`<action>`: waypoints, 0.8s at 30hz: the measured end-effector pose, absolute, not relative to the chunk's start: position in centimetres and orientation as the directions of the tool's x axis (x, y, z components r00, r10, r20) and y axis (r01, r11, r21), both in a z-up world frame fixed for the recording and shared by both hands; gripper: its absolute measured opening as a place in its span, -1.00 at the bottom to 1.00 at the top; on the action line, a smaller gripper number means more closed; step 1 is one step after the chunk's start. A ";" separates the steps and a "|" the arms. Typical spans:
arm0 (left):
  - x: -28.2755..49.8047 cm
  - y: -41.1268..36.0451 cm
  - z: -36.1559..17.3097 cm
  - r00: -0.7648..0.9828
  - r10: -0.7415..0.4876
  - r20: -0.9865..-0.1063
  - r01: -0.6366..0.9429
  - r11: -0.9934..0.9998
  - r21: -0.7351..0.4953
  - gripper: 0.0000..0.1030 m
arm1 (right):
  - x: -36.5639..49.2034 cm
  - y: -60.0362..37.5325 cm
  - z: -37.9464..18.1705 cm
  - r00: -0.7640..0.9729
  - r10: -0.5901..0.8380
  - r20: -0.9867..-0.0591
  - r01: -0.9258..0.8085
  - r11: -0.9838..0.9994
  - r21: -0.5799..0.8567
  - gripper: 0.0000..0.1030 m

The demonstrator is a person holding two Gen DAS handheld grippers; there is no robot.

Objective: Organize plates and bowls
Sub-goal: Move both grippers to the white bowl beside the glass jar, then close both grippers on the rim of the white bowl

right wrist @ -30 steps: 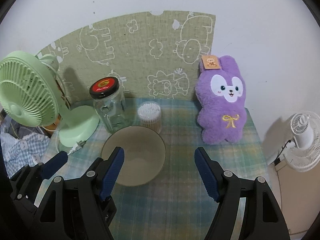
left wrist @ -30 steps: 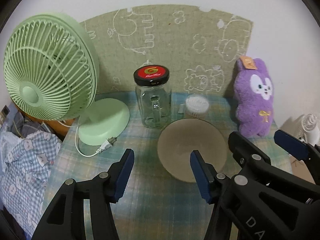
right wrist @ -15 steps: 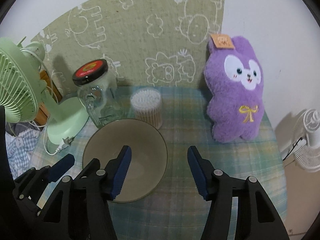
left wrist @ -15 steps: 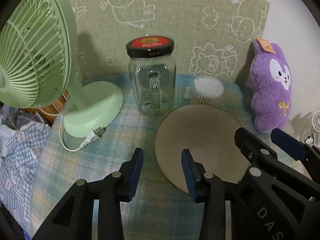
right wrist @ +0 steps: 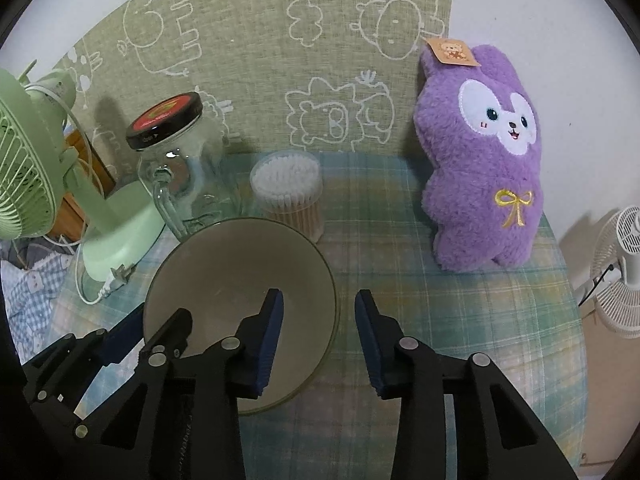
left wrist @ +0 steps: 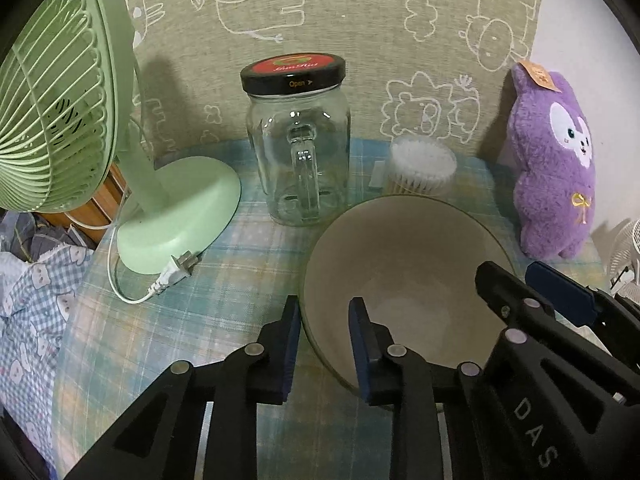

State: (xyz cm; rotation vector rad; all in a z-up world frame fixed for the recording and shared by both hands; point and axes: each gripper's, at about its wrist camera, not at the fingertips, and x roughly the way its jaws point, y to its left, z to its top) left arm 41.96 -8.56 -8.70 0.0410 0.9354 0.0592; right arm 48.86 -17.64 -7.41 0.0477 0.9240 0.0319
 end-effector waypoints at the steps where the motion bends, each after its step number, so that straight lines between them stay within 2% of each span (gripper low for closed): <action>1: 42.1 -8.5 -8.8 0.592 0.073 -0.802 -0.036 0.997 0.064 -0.64 | 48.9 -17.6 -7.5 0.601 0.045 -0.798 -0.006 0.999 0.052 -0.35; 11: 42.7 -8.3 -9.3 0.605 0.089 -0.792 -0.028 0.996 0.090 -0.78 | 49.8 -17.3 -8.5 0.592 0.042 -0.805 -0.008 0.999 0.046 -0.49; 17: 42.7 -8.6 -9.2 0.609 0.110 -0.785 -0.032 0.993 0.114 -0.78 | 50.0 -17.6 -8.6 0.596 0.010 -0.803 0.009 1.000 0.020 -0.74; 24: 42.8 -8.5 -9.1 0.610 0.101 -0.786 -0.022 0.994 0.110 -0.78 | 50.4 -17.7 -8.9 0.592 0.009 -0.806 0.016 1.000 0.023 -0.74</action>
